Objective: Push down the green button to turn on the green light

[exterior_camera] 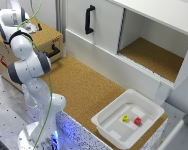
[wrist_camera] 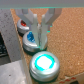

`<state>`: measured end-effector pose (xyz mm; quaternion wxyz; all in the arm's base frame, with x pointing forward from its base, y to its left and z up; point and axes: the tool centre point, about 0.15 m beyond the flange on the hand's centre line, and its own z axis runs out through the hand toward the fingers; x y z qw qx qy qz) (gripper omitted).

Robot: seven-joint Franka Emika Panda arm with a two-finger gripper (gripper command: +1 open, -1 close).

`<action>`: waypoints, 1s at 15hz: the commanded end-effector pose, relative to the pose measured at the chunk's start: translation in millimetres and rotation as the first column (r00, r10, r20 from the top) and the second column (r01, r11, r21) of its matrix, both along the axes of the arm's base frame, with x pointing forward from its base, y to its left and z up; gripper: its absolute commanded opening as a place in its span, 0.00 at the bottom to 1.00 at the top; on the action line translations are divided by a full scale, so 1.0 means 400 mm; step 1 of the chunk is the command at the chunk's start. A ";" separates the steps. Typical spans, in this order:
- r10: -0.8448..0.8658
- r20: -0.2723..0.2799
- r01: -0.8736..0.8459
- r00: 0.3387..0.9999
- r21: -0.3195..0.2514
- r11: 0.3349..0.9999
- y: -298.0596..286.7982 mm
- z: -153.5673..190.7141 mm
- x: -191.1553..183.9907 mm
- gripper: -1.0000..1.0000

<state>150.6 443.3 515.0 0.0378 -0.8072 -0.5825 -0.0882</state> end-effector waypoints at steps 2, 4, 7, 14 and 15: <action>-0.009 -0.005 0.009 1.000 -0.134 0.991 0.006 -0.002 0.060 1.00; -0.029 0.012 0.030 1.000 -0.120 0.992 -0.004 0.002 0.068 1.00; -0.040 0.038 0.044 0.998 -0.093 0.995 -0.009 0.013 0.074 1.00; -0.041 0.046 0.045 0.998 -0.096 0.994 -0.009 0.015 0.075 1.00; -0.041 0.046 0.045 0.998 -0.096 0.994 -0.009 0.015 0.075 1.00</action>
